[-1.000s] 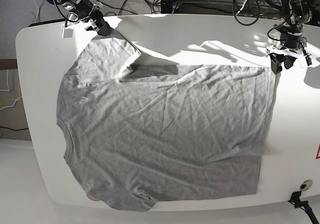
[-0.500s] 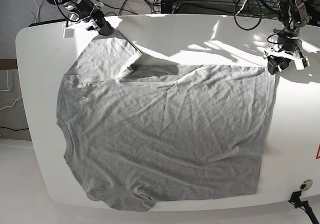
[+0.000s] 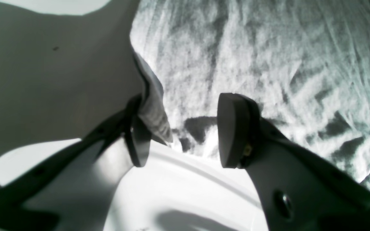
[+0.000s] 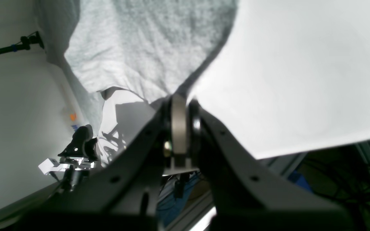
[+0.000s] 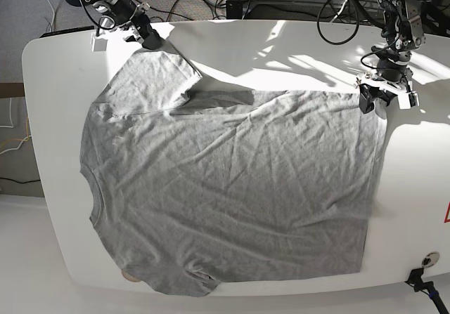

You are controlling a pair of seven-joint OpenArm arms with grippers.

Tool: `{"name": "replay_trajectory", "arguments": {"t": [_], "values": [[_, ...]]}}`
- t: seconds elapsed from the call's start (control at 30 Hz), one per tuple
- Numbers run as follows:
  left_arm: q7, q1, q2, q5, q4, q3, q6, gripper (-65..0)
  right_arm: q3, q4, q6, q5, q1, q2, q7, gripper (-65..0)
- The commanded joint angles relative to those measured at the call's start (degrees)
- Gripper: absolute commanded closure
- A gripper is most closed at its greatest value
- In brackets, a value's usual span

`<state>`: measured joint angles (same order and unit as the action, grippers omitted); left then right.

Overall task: Fold the T-shirt properly
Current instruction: 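Lower both grippers to the shirt's shoulder-side edge corners, then grasp the grey shirt's edge corners with both grippers and lift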

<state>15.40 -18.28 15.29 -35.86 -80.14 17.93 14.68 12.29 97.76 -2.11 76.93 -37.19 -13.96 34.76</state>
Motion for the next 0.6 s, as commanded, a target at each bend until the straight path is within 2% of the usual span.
{"name": "replay_trajectory", "arguments": {"t": [0.0, 0.17, 0.2, 0.3, 0.33, 0.53, 0.57], "values": [[1.3, -0.2, 0.5, 0.6, -0.4, 0.3, -0.6, -29.5, 0.2, 0.8, -0.8, 0.9, -0.4, -0.4, -0.1, 0.0], [1.5, 0.5, 0.5, 0.7, -0.4, 3.1, -0.6, -28.3, 0.2, 0.8, -0.8, 0.9, -0.4, -0.3, -0.1, 0.0], [1.5, 0.6, 0.5, 0.7, -0.4, 3.3, -0.6, -25.3, 0.2, 0.8, -0.8, 0.9, -0.4, -0.3, -0.1, 0.0], [1.6, 2.0, 0.6, 0.7, -0.4, 3.4, -0.6, -9.8, 0.2, 0.8, -0.9, 0.9, -0.4, -0.3, -0.1, 0.0], [1.6, 2.1, 0.6, 0.7, -0.4, 3.4, -0.5, -6.5, 0.2, 0.8, -0.9, 0.9, -0.4, -0.3, -0.1, 0.0], [1.6, 2.5, 0.6, 0.8, -0.4, 3.1, -0.5, -5.6, 0.2, 0.8, -1.1, 0.9, -0.4, -0.3, -0.1, 0.0], [1.6, 2.5, 0.6, 0.8, -0.4, 3.1, -0.5, -2.9, 0.2, 0.8, -1.1, 0.9, -0.4, -0.3, -0.1, 0.0]]}}
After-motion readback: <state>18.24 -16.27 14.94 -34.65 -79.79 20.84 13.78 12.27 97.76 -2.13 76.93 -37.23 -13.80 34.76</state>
